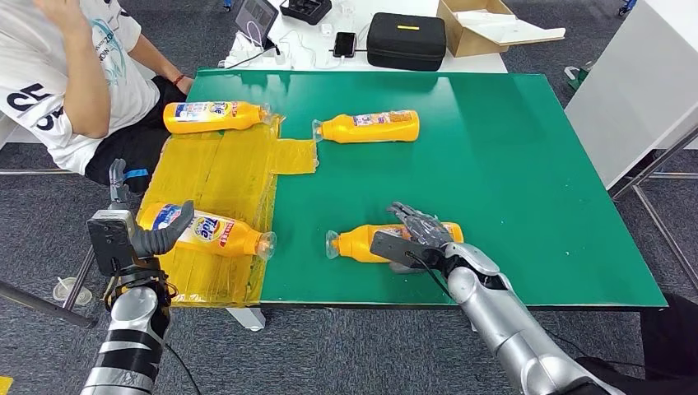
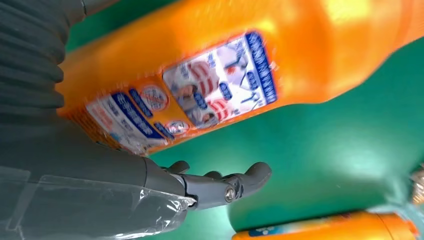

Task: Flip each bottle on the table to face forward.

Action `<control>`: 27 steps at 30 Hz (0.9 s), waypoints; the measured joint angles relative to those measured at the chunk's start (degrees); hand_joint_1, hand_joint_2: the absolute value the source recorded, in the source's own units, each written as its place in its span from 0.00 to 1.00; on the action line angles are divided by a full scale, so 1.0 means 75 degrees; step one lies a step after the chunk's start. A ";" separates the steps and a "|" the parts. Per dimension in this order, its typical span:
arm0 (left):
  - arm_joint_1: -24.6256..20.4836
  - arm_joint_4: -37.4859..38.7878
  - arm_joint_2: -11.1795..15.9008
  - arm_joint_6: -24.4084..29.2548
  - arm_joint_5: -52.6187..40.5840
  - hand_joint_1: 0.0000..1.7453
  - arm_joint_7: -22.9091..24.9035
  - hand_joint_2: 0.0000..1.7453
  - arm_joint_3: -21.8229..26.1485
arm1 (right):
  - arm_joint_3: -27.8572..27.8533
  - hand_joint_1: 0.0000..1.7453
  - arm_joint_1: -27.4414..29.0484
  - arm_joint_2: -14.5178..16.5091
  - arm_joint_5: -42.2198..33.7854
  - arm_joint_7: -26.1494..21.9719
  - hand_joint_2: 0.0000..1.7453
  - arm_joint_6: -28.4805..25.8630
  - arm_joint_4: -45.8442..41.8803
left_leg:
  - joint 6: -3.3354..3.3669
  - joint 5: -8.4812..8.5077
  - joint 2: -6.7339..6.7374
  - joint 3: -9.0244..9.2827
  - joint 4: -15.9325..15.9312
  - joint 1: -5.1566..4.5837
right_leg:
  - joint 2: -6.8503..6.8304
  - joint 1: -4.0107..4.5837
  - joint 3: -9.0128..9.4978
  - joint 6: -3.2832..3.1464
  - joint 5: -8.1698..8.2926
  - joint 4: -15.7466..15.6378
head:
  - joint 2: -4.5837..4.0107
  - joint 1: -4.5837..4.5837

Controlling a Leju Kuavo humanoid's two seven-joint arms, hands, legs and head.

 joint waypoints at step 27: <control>-0.0285 0.0801 -0.0207 -0.0280 0.0015 0.00 0.0002 1.00 -0.0002 | 0.0961 1.00 -0.0905 -0.0067 -0.0484 -0.0727 1.00 -0.0103 0.1405 | 0.0004 0.0003 0.0000 0.0033 0.0000 0.0002 | 0.0000 0.0003 0.0034 0.0004 0.0003 -0.0001 | 0.0000 0.0000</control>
